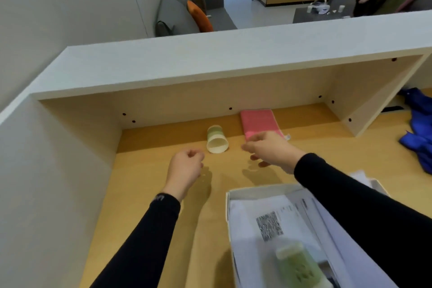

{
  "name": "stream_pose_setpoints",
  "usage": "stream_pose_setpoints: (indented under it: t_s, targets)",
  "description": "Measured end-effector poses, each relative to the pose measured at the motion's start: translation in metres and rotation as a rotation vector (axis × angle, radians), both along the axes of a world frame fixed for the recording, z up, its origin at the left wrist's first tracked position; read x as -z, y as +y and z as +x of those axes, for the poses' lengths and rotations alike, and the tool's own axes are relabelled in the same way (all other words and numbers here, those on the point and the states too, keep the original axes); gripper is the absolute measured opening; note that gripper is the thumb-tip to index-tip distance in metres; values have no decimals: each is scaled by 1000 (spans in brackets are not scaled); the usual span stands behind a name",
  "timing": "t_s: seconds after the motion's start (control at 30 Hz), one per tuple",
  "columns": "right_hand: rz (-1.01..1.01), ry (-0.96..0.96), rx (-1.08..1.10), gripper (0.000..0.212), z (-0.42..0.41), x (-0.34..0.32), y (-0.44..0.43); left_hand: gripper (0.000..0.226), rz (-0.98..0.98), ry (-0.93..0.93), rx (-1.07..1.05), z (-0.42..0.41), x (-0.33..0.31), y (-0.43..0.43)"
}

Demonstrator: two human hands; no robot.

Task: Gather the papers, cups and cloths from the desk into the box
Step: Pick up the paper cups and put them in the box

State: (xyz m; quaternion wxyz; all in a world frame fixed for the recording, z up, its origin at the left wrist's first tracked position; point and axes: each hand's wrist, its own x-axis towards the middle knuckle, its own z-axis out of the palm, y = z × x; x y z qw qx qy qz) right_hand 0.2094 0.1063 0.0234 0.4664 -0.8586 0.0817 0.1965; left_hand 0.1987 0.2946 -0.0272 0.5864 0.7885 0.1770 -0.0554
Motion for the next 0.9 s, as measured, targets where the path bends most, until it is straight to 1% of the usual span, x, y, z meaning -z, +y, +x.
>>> stream_pose_setpoints:
  t_s: [0.13, 0.23, 0.27, 0.37, 0.47, 0.57, 0.67, 0.77, 0.83, 0.9]
  targets:
    - [-35, 59, 17, 47, 42, 23, 27, 17, -8, 91, -24, 38, 28, 10]
    - [-72, 73, 33, 57, 70, 40, 42, 38, 58, 103, 14, 60, 42, 12]
    - [-85, 65, 24, 59, 78, 46, 47, 44, 51, 89, 37, 67, 46, 12]
    - [-47, 51, -12, 59, 94, 57, 61, 53, -73, 88, 70, 83, 55, 11]
    - [53, 144, 39, 58, 105, 68, 73, 52, -153, 136, 59, 95, 64, 15]
    - [130, 224, 48, 48, 107, 75, 80, 40, -177, 152, 40, 98, 70, 21]
    - [256, 197, 144, 35, 102, 69, 81, 26, -162, 75, -49, 94, 65, 24]
    - [378, 157, 266, 20, 91, 47, 74, 24, -165, -67, -144, 81, 43, 19]
    - [404, 104, 258, 21, 77, 28, 65, 20, -176, -162, -159, 67, 17, 12]
    - [407, 49, 213, 26, 58, 6, 55, 16, -174, -258, -145, 51, -11, 4]
